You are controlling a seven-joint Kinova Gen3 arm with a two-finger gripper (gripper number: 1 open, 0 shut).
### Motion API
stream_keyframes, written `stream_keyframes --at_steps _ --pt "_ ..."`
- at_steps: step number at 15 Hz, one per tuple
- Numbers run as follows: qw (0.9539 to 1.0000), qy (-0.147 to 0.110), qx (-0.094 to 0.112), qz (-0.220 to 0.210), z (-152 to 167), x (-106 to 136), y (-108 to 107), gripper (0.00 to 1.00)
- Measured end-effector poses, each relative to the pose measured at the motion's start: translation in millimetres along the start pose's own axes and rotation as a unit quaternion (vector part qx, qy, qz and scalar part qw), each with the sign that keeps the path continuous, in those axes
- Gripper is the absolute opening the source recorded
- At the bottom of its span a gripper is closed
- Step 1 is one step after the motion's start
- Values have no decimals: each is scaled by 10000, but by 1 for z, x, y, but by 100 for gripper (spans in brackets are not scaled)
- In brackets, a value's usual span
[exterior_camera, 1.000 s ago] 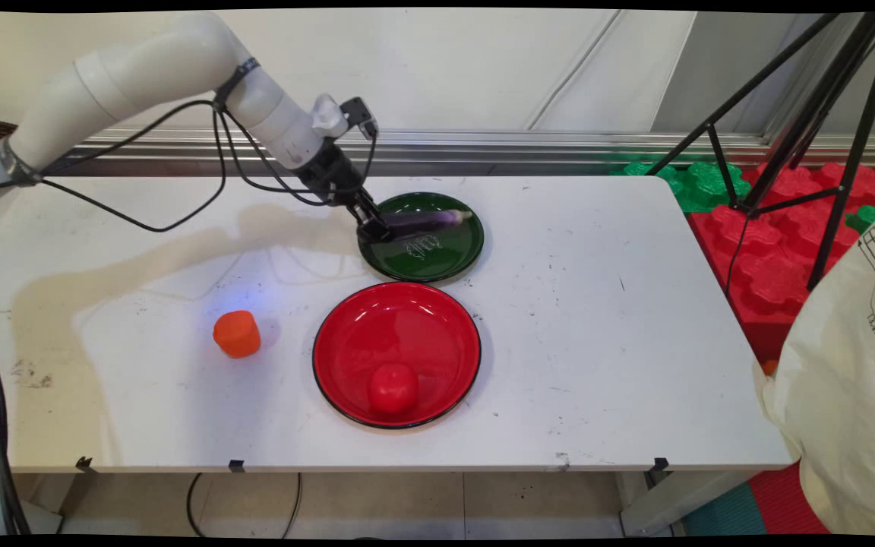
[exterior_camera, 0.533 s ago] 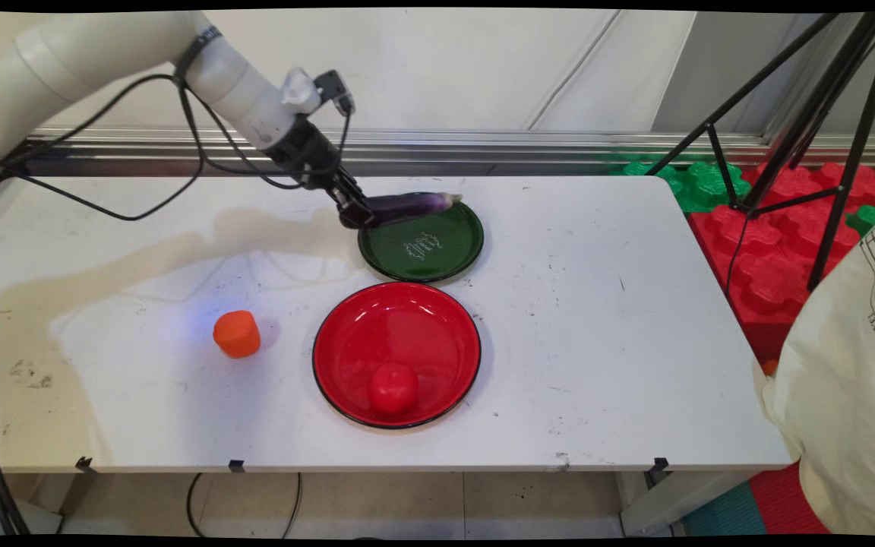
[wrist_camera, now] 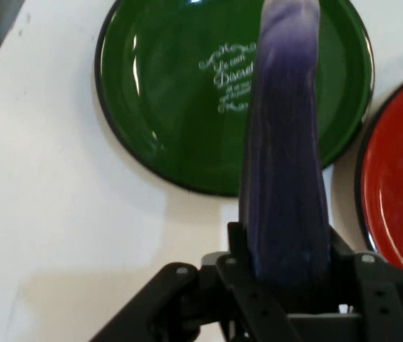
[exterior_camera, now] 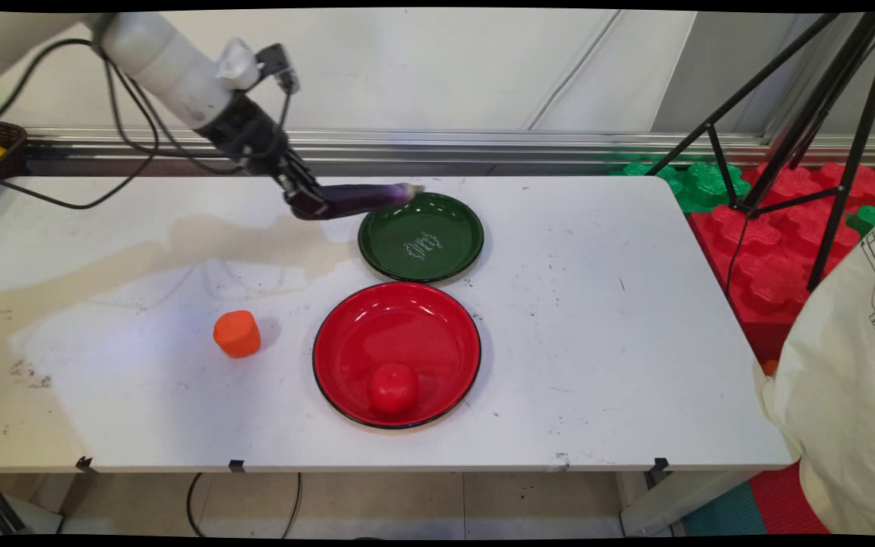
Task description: Place the picked object on the table
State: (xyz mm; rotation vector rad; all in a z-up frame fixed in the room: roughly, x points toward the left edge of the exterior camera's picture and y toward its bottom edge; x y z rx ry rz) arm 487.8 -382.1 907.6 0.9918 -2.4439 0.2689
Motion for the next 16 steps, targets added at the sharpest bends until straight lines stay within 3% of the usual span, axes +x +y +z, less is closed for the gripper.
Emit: stream_keyframes --at_steps 7,16 --pt "9990 -443 40 103 -39 -42 -1 0" --pt "9954 -952 27 121 -38 -93 -20 0"
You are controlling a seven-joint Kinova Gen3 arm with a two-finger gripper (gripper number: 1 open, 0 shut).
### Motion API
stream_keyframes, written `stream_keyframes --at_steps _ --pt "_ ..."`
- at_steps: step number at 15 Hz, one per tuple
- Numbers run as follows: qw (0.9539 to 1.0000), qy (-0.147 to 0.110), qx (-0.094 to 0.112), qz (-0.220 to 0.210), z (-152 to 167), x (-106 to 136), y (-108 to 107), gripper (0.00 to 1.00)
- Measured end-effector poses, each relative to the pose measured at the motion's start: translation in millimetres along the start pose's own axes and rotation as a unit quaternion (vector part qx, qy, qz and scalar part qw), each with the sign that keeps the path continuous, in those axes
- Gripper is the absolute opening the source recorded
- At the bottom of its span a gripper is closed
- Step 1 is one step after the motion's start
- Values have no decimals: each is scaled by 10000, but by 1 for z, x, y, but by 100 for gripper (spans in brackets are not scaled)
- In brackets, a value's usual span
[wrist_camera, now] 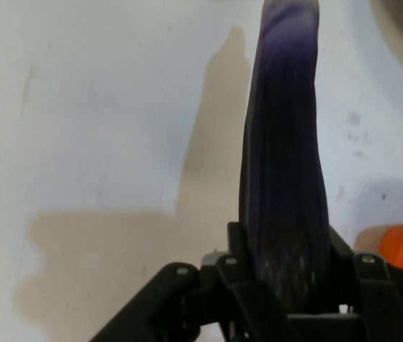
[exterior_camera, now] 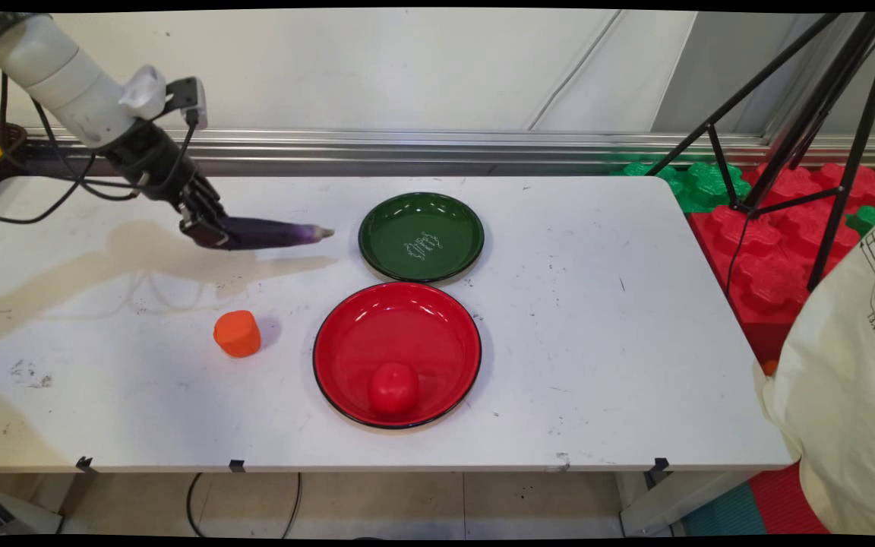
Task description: Place the picked object on the table
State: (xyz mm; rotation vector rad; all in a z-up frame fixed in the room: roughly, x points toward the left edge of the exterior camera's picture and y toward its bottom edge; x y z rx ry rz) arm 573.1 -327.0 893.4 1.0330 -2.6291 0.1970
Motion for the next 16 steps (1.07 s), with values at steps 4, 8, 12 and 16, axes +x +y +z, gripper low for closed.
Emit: stream_keyframes --at_steps 4,8,12,16 --pt "9998 -183 -61 -38 21 -16 -9 0" --pt "9995 -264 -69 -140 38 -26 -14 0" --pt "9992 -282 -82 -263 54 -35 -18 100" --pt "9991 -249 -104 -341 61 -39 -19 100"
